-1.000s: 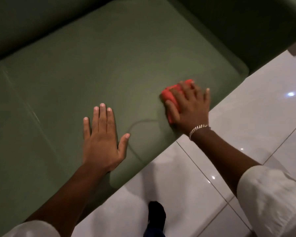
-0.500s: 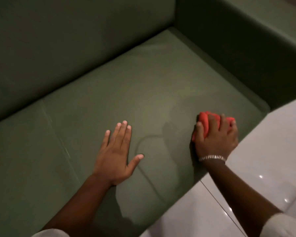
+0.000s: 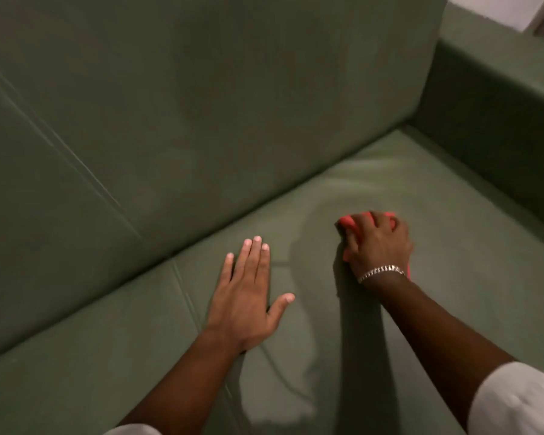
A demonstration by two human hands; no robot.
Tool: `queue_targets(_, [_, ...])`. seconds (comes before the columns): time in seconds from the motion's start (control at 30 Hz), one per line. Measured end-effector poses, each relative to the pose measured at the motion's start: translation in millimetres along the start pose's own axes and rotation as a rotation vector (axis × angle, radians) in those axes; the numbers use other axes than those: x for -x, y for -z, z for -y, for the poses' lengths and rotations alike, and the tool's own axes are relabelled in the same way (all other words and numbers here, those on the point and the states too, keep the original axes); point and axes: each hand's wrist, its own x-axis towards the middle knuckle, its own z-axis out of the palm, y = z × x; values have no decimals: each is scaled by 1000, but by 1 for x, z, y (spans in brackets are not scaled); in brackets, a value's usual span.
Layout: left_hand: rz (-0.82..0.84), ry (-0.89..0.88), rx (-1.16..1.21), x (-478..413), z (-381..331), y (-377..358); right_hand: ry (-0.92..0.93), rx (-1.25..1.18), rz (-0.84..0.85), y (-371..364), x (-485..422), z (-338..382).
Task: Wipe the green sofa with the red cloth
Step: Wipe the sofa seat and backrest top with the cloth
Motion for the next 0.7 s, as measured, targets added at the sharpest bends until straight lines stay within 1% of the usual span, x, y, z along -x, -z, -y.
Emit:
queue_targets(0.07, [-83, -17, -6, -10, 26, 39, 31, -124, 15, 7, -4, 25])
queue_targets(0.1, [-134, -40, -27, -17, 39, 65, 30, -268, 21, 11, -5, 40])
queue_targets(0.13, [-180, -56, -63, -22, 47, 90, -31, -471, 23, 16, -3, 54])
queue_targets(0.2, [-299, -59, -183, -41, 67, 152, -248, -932, 3, 38, -11, 101])
queue_targets(0.23, [-347, -39, -233, -48, 73, 175, -342, -1113, -23, 44, -14, 122])
queue_targets(0.27, [-393, -12, -271, -58, 82, 202, -390, -1253, -61, 57, -23, 147])
queue_targets(0.33, [-446, 5, -360, -75, 99, 247, -372, -1395, -171, 79, -42, 194])
queue_targets(0.4, [-446, -25, -478, -88, 112, 280, -267, -1398, -331, 107, -60, 236])
queue_targets(0.43, [-444, -27, -520, -95, 118, 295, -179, -1375, -430, 120, -71, 253])
queue_targets(0.5, [-424, 23, -529, -106, 124, 320, 61, -1243, -617, 148, -88, 279])
queue_targets(0.53, [-414, 66, -506, -111, 126, 328, 180, -1135, -665, 156, -95, 286])
queue_targets(0.57, [-407, 109, -482, -114, 125, 332, 289, -990, -670, 163, -100, 292])
queue_targets(0.6, [-399, 143, -473, -116, 124, 333, 389, -798, -631, 170, -106, 295])
queue_targets(0.67, [-379, 166, -469, -118, 122, 332, 615, -411, -589, 173, -121, 289])
queue_targets(0.7, [-374, 161, -465, -118, 121, 330, 669, -308, -611, 176, -134, 282])
